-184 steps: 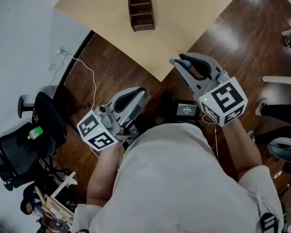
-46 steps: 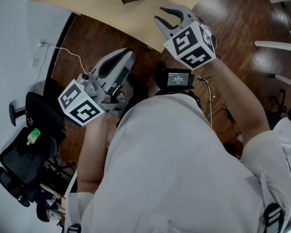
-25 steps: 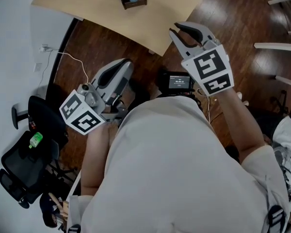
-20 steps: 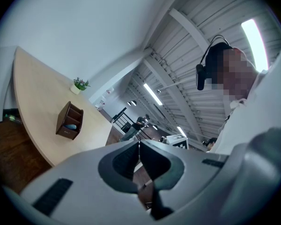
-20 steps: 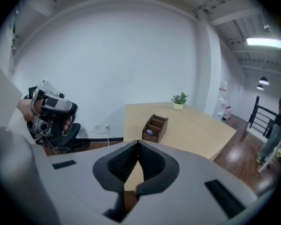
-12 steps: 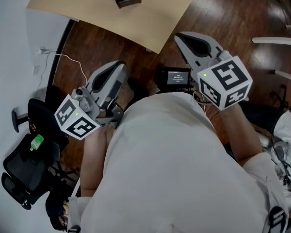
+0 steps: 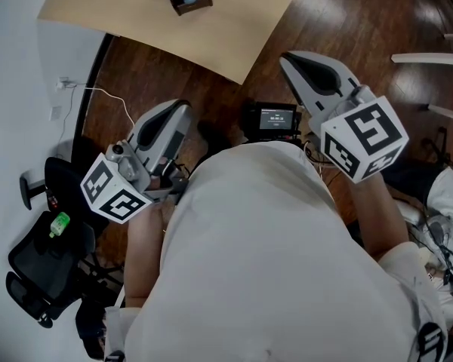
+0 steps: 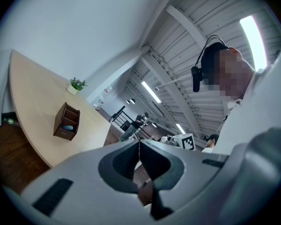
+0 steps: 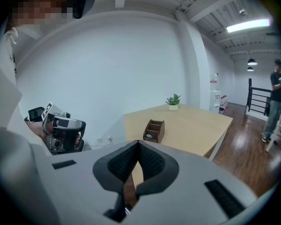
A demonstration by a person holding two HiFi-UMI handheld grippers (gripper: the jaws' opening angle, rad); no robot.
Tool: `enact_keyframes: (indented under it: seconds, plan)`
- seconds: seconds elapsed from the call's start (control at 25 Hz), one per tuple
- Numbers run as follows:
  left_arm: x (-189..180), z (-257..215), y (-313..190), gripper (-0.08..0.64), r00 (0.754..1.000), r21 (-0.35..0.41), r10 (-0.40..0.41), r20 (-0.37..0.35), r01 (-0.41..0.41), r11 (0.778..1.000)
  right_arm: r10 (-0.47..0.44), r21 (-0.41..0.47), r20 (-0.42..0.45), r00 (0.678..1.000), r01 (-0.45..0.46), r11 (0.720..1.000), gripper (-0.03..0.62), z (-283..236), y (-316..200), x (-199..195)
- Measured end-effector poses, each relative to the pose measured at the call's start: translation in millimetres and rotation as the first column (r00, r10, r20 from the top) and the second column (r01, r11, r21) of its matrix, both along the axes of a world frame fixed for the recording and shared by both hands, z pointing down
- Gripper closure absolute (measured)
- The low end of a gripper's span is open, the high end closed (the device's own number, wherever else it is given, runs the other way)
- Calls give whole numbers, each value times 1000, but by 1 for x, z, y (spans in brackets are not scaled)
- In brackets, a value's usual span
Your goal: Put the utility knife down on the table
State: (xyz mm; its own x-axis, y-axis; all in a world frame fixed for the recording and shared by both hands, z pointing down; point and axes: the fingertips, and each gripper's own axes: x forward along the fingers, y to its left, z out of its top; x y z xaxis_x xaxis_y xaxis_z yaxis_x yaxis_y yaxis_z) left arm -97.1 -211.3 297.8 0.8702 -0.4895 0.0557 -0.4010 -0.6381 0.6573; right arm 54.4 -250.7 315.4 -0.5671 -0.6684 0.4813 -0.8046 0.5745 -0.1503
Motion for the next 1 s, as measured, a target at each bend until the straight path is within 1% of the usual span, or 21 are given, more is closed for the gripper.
enact_keyframes:
  seconds: [0.24, 0.68, 1.0]
  plan:
    - [7, -3, -1, 558, 1000, -5, 4, 9, -4, 1000, 3, 3, -10, 1000, -3, 1000, 591, -2, 0, 7]
    - [35, 2, 9, 558, 999, -23, -29, 29, 30, 999, -52, 9, -17, 999, 52, 999, 591, 6, 1, 31]
    - [52, 10, -1, 557, 997, -23, -64, 35, 65, 998, -100, 16, -21, 995, 100, 995, 591, 17, -14, 42]
